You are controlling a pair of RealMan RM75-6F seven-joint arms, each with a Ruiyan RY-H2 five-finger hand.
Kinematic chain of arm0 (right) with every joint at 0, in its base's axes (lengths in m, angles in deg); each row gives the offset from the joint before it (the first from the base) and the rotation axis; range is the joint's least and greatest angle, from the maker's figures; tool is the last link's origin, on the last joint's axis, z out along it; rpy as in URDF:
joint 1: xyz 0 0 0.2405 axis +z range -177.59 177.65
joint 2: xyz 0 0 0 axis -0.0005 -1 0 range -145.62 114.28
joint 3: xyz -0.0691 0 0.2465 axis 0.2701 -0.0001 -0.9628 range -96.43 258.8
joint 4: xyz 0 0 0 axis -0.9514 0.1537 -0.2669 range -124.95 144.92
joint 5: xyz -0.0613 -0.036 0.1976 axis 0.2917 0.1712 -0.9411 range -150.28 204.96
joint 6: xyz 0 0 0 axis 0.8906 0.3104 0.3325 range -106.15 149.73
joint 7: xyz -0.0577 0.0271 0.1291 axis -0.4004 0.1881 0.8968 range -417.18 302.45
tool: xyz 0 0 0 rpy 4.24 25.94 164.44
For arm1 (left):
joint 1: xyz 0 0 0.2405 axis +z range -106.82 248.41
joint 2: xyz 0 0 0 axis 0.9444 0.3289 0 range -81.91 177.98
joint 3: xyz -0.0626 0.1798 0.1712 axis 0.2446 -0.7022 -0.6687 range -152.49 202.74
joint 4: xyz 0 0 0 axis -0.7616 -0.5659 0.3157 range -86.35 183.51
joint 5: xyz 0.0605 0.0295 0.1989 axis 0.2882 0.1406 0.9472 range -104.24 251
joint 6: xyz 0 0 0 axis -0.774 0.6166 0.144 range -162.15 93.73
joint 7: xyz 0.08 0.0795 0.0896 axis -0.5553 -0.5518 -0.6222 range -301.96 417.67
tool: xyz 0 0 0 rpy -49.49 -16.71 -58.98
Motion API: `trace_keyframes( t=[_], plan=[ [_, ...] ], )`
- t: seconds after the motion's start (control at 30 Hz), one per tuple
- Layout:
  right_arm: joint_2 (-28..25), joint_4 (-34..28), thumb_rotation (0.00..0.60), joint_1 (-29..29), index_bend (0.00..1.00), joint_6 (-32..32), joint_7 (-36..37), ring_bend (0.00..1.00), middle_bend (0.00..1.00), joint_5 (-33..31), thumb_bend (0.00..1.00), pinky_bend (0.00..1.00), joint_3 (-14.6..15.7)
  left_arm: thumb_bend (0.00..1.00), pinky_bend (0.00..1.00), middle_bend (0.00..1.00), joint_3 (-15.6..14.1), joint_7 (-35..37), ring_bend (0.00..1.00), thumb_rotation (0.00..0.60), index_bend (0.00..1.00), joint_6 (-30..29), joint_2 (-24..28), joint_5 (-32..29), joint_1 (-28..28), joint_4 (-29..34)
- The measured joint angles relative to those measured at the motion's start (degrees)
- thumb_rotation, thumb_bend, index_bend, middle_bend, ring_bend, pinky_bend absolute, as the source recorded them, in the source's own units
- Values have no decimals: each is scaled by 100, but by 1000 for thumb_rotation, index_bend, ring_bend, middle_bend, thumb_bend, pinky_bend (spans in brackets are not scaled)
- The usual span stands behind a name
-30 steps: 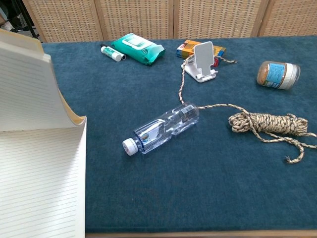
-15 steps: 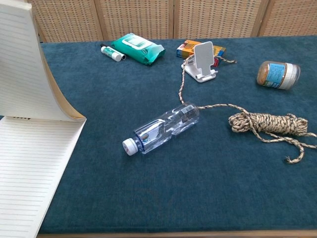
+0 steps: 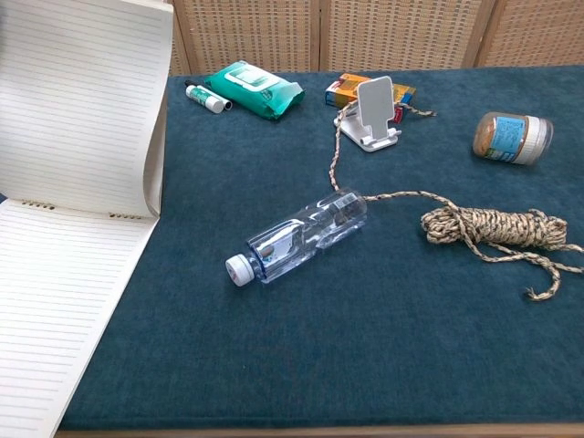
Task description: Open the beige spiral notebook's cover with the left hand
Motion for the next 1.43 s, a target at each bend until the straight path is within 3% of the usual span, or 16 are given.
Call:
trace_keyframes(
  t=[0.07, 0.17, 0.23, 0.3, 0.43, 0.5, 0.63, 0.83, 1.1, 1.2, 1.43],
  plan=[
    [15, 11, 600, 14, 45, 27, -21, 0, 0, -33, 131, 0, -6, 590, 0, 0, 54, -116, 0, 600, 755, 125, -142, -42, -153, -301],
    [39, 29, 600, 38, 45, 60, -64, 0, 0, -87, 131, 0, -20, 503, 0, 0, 71, -315, 0, 600, 281, 395, -270, -114, -299, -584],
    [55, 42, 600, 48, 45, 77, -97, 0, 0, -130, 131, 0, -28, 437, 0, 0, 22, -544, 0, 600, 75, 582, -276, -223, -352, -644],
    [68, 51, 600, 54, 45, 88, -118, 0, 0, -157, 131, 0, -31, 333, 0, 0, -31, -895, 0, 600, 0, 745, -274, -358, -410, -701],
    [71, 47, 600, 55, 45, 87, -125, 0, 0, -151, 131, 0, -22, 57, 0, 0, -68, -1222, 0, 600, 0, 798, -247, -362, -419, -685],
    [69, 40, 600, 53, 45, 81, -123, 0, 0, -134, 131, 0, -15, 1, 0, 0, -89, -1115, 0, 600, 0, 756, -189, -206, -364, -586],
    [57, 18, 600, 41, 45, 55, -104, 0, 0, -82, 131, 0, 4, 0, 0, 0, -204, -937, 0, 600, 0, 644, 64, 336, -160, -225],
    [25, -15, 600, 8, 45, -13, -55, 0, 0, 10, 131, 0, 31, 0, 0, 0, -703, -983, 0, 600, 0, 495, 862, 1407, 285, 461],
    [-15, -38, 600, -28, 45, -92, 13, 0, 0, 187, 105, 0, 80, 0, 0, 0, -1891, -888, 0, 600, 0, -404, 2007, 3255, 1582, 1469],
    [-21, -29, 600, -30, 45, -98, 24, 0, 0, 250, 105, 0, 102, 0, 0, 0, -2277, -1075, 0, 600, 0, -881, 2177, 3485, 2035, 1705],
    [-71, -34, 600, -68, 45, -193, 142, 0, 0, 324, 105, 0, 102, 0, 0, 0, -2679, -1801, 0, 600, 0, -1700, 2333, 3774, 2691, 2235]
  ],
)
